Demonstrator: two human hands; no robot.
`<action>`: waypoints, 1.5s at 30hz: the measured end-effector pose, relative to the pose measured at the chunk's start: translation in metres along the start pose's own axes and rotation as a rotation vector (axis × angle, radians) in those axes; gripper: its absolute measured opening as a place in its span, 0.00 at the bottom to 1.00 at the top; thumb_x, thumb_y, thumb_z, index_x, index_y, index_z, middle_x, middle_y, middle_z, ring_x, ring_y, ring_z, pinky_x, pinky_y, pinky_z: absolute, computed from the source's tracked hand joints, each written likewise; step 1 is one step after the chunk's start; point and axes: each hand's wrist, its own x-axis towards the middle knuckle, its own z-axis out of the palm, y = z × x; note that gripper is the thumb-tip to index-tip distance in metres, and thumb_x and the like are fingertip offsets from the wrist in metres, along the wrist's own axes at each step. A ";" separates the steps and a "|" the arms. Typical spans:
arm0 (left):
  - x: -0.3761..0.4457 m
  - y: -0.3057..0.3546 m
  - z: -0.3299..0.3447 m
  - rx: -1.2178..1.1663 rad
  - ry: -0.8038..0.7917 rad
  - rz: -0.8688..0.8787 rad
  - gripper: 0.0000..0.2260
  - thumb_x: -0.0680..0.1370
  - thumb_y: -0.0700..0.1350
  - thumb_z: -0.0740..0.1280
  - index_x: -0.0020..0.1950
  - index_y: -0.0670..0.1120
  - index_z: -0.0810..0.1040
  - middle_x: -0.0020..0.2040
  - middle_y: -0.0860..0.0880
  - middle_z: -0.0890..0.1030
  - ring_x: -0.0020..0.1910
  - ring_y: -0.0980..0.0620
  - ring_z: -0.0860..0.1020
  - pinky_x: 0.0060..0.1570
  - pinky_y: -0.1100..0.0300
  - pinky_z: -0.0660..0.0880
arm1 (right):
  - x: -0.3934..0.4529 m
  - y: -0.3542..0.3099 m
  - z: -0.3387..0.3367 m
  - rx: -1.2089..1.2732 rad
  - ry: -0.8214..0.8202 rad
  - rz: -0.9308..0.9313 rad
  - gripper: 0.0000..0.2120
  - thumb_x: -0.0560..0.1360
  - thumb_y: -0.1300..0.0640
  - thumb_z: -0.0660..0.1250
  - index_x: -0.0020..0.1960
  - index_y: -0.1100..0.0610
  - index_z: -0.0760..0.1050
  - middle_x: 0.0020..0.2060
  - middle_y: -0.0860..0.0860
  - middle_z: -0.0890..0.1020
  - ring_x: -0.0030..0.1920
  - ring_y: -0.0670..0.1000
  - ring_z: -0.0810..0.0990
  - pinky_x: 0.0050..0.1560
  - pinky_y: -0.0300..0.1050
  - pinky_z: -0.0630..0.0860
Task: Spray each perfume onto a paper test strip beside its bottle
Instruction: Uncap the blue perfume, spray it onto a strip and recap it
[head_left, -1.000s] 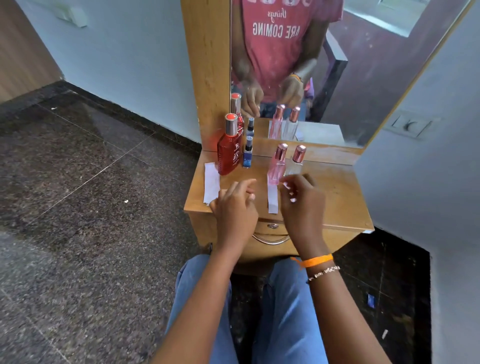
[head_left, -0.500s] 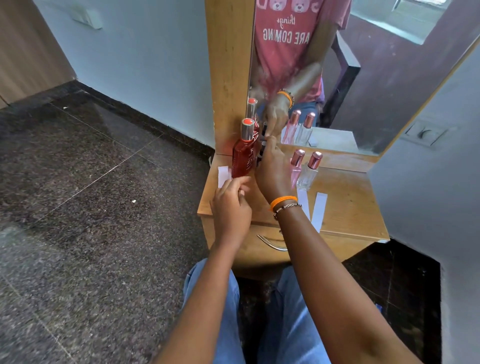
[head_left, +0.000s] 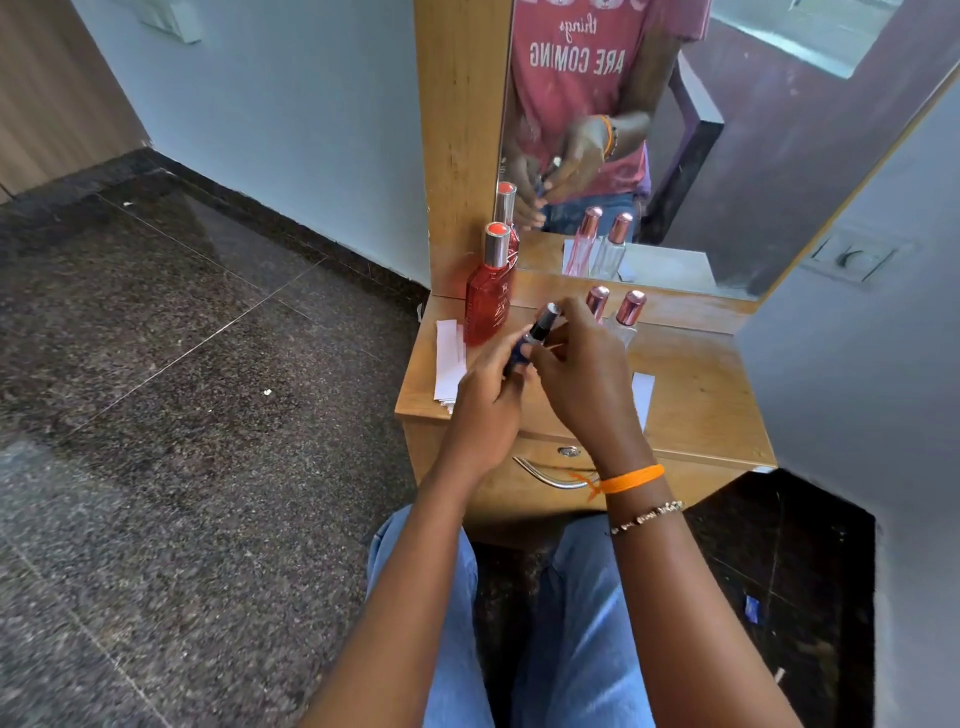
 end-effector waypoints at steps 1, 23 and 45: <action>-0.002 0.000 0.001 0.003 -0.018 0.011 0.15 0.80 0.40 0.58 0.66 0.51 0.70 0.56 0.58 0.75 0.55 0.72 0.71 0.54 0.78 0.65 | -0.001 0.002 -0.003 0.024 -0.022 0.025 0.05 0.74 0.64 0.67 0.48 0.60 0.72 0.38 0.51 0.79 0.39 0.53 0.79 0.41 0.43 0.73; -0.014 0.015 0.023 -0.058 -0.094 -0.024 0.07 0.80 0.48 0.55 0.53 0.53 0.71 0.42 0.58 0.75 0.41 0.62 0.73 0.43 0.65 0.70 | -0.021 0.028 -0.023 0.680 0.054 0.206 0.06 0.71 0.66 0.70 0.46 0.68 0.79 0.39 0.60 0.82 0.42 0.52 0.80 0.48 0.45 0.78; -0.014 0.006 -0.006 -0.481 -0.008 -0.293 0.10 0.80 0.39 0.58 0.51 0.52 0.76 0.47 0.53 0.76 0.42 0.60 0.73 0.49 0.67 0.69 | -0.014 0.050 0.017 -0.055 0.017 0.049 0.09 0.69 0.70 0.69 0.47 0.61 0.80 0.42 0.58 0.84 0.41 0.55 0.81 0.43 0.47 0.76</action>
